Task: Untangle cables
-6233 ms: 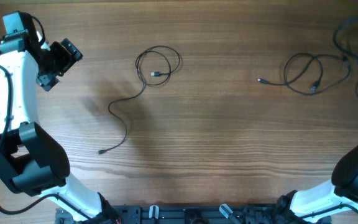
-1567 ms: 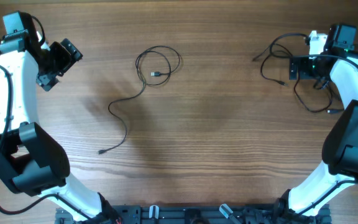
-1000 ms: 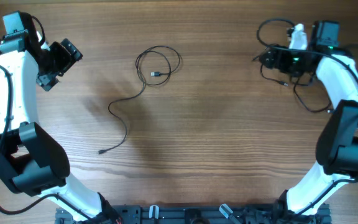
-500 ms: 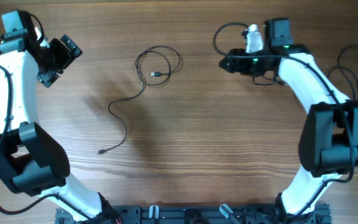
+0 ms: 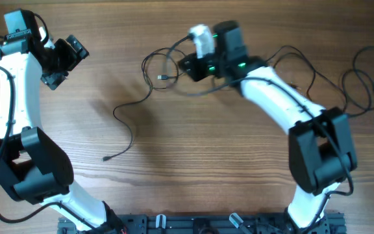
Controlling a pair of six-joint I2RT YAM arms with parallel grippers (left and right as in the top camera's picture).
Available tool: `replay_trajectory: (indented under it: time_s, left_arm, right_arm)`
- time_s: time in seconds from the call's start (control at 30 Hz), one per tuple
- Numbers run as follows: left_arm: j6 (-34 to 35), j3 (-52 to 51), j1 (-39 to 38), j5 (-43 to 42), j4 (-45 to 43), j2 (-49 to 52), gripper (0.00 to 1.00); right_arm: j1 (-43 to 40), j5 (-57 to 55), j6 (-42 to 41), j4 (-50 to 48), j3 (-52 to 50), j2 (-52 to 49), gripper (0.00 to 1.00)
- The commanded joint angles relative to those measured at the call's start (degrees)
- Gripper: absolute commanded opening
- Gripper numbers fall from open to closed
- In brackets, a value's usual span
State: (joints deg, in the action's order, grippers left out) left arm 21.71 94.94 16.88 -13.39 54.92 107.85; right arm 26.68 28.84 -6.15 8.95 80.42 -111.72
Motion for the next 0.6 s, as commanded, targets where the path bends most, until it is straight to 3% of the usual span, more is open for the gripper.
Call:
replay_trajectory:
  time_s: [0.0,0.23,0.33,0.57]
  left_arm:
    - [0.15,-0.33,-0.15,-0.50,-0.04,0.92,1.00]
    - [0.11,-0.33,-0.15,-0.48,-0.04,0.92,1.00]
    - [0.13,-0.33,-0.15,-0.48,-0.04,0.92,1.00]
    - [0.11,-0.33,-0.15,-0.50,-0.04,0.92,1.00]
  right_arm:
    - [5.70,-8.00,6.80,-3.34,0.66,0.55,0.32]
    - [13.03,-14.27,15.69,-8.09,0.66,-1.77,0.38]
    - [14.14,-14.47,17.31,-9.22,0.66,-4.44,0.45]
    - [14.14,-14.69,20.15,-10.23,0.66,-10.43,0.45]
